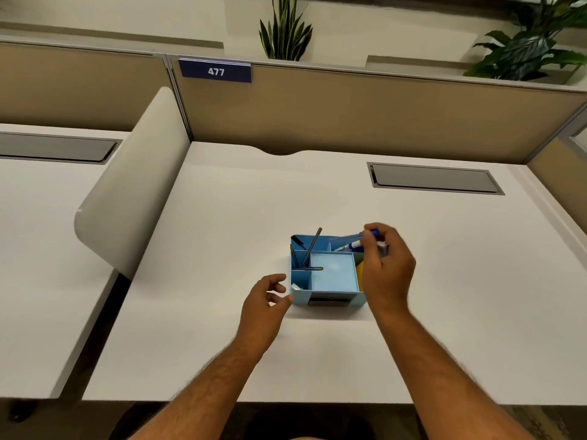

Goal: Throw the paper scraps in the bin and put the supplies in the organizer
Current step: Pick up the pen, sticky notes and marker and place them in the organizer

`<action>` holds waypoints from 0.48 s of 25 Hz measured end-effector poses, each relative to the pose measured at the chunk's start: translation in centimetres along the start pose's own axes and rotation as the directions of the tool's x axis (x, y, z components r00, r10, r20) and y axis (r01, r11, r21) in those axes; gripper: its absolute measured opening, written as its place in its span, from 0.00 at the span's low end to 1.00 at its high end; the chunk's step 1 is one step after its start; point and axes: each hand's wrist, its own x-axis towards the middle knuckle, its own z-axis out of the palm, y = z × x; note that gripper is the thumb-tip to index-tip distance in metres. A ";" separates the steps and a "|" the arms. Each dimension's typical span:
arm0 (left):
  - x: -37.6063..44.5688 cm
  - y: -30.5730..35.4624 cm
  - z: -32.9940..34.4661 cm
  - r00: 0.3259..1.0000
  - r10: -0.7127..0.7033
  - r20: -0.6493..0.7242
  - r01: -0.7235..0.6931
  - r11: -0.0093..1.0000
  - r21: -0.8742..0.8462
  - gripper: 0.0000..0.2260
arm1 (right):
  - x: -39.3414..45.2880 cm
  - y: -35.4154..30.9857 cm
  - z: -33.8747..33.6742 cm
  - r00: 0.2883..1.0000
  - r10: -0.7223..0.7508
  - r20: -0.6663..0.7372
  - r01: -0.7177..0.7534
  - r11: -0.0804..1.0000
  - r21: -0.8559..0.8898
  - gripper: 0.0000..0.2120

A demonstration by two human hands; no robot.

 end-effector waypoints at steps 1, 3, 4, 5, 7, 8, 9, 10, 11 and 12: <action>0.0 -0.3 -0.3 1.000 -0.012 0.000 0.012 1.000 0.001 0.15 | 1.1 0.5 0.5 1.000 -0.006 -0.009 0.006 0.999 -0.040 0.06; -0.1 -0.8 -0.7 0.999 -0.035 0.005 0.035 0.999 0.010 0.13 | 2.8 1.7 2.0 1.000 0.018 0.025 -0.014 0.989 -0.144 0.05; -0.2 -1.0 -0.8 0.999 -0.049 0.012 0.049 0.999 0.005 0.12 | 3.4 2.4 2.8 0.998 0.034 0.061 -0.021 0.979 -0.201 0.05; -0.3 -1.3 -1.0 0.998 -0.062 0.022 0.062 0.998 -0.005 0.11 | 3.8 3.1 3.8 0.992 0.052 0.116 -0.021 0.966 -0.257 0.04; -0.5 -1.8 -1.5 0.996 -0.081 0.037 0.082 0.997 -0.016 0.10 | 4.2 4.2 5.4 0.948 0.114 0.297 0.008 0.925 -0.380 0.04; -0.6 -2.0 -1.7 0.995 -0.088 0.037 0.089 0.996 -0.015 0.10 | 4.2 4.7 6.0 0.909 0.153 0.388 0.038 0.896 -0.443 0.05; -0.7 -2.2 -1.9 0.995 -0.094 0.033 0.095 0.995 -0.014 0.10 | 4.2 5.0 6.4 0.872 0.190 0.451 0.064 0.870 -0.489 0.06; -0.7 -2.4 -2.2 0.995 -0.101 0.025 0.101 0.995 -0.019 0.10 | 4.1 5.1 6.6 0.850 0.223 0.478 0.061 0.859 -0.509 0.07; -0.7 -2.6 -2.4 0.994 -0.107 0.018 0.108 0.994 -0.028 0.10 | 4.1 5.0 6.6 0.845 0.252 0.471 0.023 0.864 -0.504 0.10; -0.6 -2.6 -2.4 0.993 -0.114 0.012 0.114 0.993 -0.039 0.10 | 4.0 4.7 6.3 0.858 0.273 0.435 -0.045 0.883 -0.466 0.13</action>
